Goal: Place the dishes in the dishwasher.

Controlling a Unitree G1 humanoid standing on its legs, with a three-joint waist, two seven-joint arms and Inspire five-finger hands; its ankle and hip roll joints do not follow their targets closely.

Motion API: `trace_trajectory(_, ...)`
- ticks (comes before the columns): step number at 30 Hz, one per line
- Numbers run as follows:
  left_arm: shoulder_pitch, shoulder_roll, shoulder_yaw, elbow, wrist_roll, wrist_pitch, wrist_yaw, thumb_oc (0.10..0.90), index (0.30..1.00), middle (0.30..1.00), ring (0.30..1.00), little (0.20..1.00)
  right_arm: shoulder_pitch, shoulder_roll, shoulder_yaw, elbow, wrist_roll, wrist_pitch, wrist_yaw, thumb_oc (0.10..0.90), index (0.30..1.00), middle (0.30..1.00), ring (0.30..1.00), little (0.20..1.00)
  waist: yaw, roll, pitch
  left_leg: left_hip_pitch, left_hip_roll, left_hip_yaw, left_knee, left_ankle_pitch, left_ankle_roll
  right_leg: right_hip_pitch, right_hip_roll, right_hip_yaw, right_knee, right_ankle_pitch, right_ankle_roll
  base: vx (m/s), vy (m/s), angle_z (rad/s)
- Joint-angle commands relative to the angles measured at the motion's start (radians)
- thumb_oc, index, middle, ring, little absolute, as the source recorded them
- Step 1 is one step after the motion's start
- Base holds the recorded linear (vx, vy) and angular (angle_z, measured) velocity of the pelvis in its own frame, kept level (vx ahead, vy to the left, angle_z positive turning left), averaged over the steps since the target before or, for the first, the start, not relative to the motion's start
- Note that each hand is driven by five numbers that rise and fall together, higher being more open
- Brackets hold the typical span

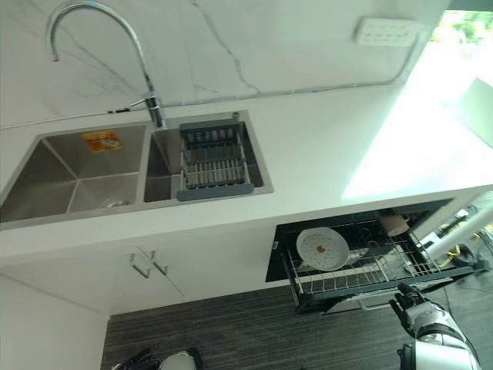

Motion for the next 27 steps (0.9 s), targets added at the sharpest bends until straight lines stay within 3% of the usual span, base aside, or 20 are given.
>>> trace_trajectory(1, 0.01, 0.0, -0.076, -0.014, 0.006, -0.033, -0.019, 0.8, 0.9, 0.9, 0.9, 0.9, -0.246, 0.031, 0.02, -0.046, -0.029, -0.019, 0.087, 0.4, 0.3, 0.3, 0.3, 0.3, 0.109, 0.039, 0.006, 0.036, -0.037, -0.014, -0.029, -0.078, -0.009, -0.027, -0.05, -0.011, 0.144, -0.125, 0.002, -0.01, 0.122, 0.38)
trace_trajectory(3, 0.008, 0.001, -0.083, -0.024, 0.002, -0.038, -0.022, 0.8, 0.9, 0.9, 0.9, 0.9, -0.281, 0.02, 0.026, -0.051, -0.011, -0.048, 0.095, 0.4, 0.3, 0.3, 0.3, 0.3, 0.123, 0.053, 0.018, 0.014, -0.044, -0.029, -0.029, -0.075, -0.01, -0.03, -0.063, -0.022, 0.144, -0.12, 0.003, -0.01, 0.131, 0.62)
trace_trajectory(6, 0.009, -0.003, -0.108, -0.052, -0.008, -0.052, -0.014, 0.8, 0.9, 0.9, 0.9, 0.9, -0.381, -0.002, 0.03, -0.101, 0.064, -0.196, 0.157, 0.4, 0.3, 0.3, 0.3, 0.3, 0.154, 0.102, 0.049, -0.042, -0.07, -0.055, -0.029, -0.07, -0.005, -0.046, -0.108, -0.046, 0.144, -0.103, 0.006, 0.03, 0.162, 0.48)
trace_trajectory(9, 0.012, -0.005, -0.128, -0.061, -0.02, -0.061, -0.019, 0.8, 0.9, 0.9, 0.9, 0.9, -0.421, -0.021, 0.038, -0.121, 0.088, -0.262, 0.193, 0.4, 0.3, 0.3, 0.3, 0.3, 0.162, 0.132, 0.061, -0.069, -0.085, -0.059, -0.029, -0.067, -0.004, -0.06, -0.132, -0.052, 0.147, -0.098, 0.01, 0.01, 0.131, 0.38)
trace_trajectory(11, 0.013, -0.006, -0.139, -0.065, -0.037, -0.067, -0.032, 0.8, 0.9, 0.9, 0.9, 0.9, -0.467, -0.035, 0.059, -0.158, 0.099, -0.35, 0.244, 0.4, 0.3, 0.3, 0.3, 0.3, 0.166, 0.165, 0.074, -0.1, -0.098, -0.058, -0.029, -0.061, -0.003, -0.082, -0.156, -0.052, 0.15, -0.092, 0.016, 0.01, 0.163, 0.23)
trace_trajectory(16, 0.032, -0.008, -0.149, -0.079, -0.055, -0.103, -0.074, 0.8, 0.9, 0.9, 0.9, 0.9, -0.481, -0.048, 0.067, -0.228, 0.109, -0.448, 0.312, 0.4, 0.3, 0.3, 0.3, 0.3, 0.163, 0.188, 0.085, -0.117, -0.109, -0.063, -0.029, -0.058, 0.002, -0.099, -0.17, -0.046, 0.154, -0.086, 0.018, 0.02, 0.092, 0.07)
trace_trajectory(21, 0.072, 0.014, -0.14, -0.12, -0.065, -0.162, -0.147, 0.8, 0.9, 0.9, 0.9, 0.9, -0.428, -0.071, 0.042, -0.273, 0.115, -0.459, 0.428, 0.4, 0.3, 0.3, 0.3, 0.3, 0.157, 0.174, 0.086, -0.111, -0.105, -0.064, -0.029, -0.06, 0.001, -0.102, -0.169, -0.044, 0.155, -0.067, 0.026, 0.0, -0.016, -0.03)
trace_trajectory(24, 0.066, 0.033, -0.105, -0.152, -0.088, -0.165, -0.162, 0.8, 0.9, 0.9, 0.9, 0.9, -0.344, -0.04, 0.051, -0.337, -0.032, -0.476, 0.447, 0.4, 0.3, 0.3, 0.3, 0.3, 0.122, 0.137, 0.084, -0.09, -0.086, -0.051, -0.029, -0.064, -0.003, -0.106, -0.146, -0.021, 0.15, -0.061, 0.029, -0.01, -0.096, -0.06)
trace_trajectory(25, 0.059, 0.04, -0.094, -0.157, -0.097, -0.16, -0.167, 0.8, 0.9, 0.9, 0.9, 0.9, -0.319, -0.032, 0.061, -0.358, -0.093, -0.474, 0.448, 0.422, 0.333, 0.333, 0.333, 0.333, 0.108, 0.126, 0.082, -0.083, -0.078, -0.044, -0.029, -0.063, -0.003, -0.108, -0.14, -0.012, 0.149, -0.06, 0.03, -0.01, -0.081, -0.15)
trace_trajectory(26, 0.05, 0.048, -0.083, -0.163, -0.106, -0.16, -0.171, 0.8, 0.9, 0.9, 0.9, 0.9, -0.288, -0.019, 0.071, -0.388, -0.107, -0.464, 0.465, 0.8, 0.9, 0.9, 0.9, 0.9, 0.094, 0.112, 0.08, -0.075, -0.067, -0.034, -0.029, -0.062, -0.006, -0.109, -0.133, -0.005, 0.147, -0.059, 0.031, -0.02, -0.096, -0.2)
trace_trajectory(27, 0.046, 0.053, -0.075, -0.172, -0.112, -0.165, -0.171, 0.8, 0.9, 0.9, 0.9, 0.9, -0.256, 0.0, 0.075, -0.423, -0.112, -0.454, 0.486, 0.8, 0.9, 0.9, 0.9, 0.9, 0.078, 0.099, 0.082, -0.067, -0.061, -0.03, -0.029, -0.064, -0.006, -0.111, -0.123, 0.005, 0.145, -0.057, 0.031, -0.04, -0.142, -0.26)
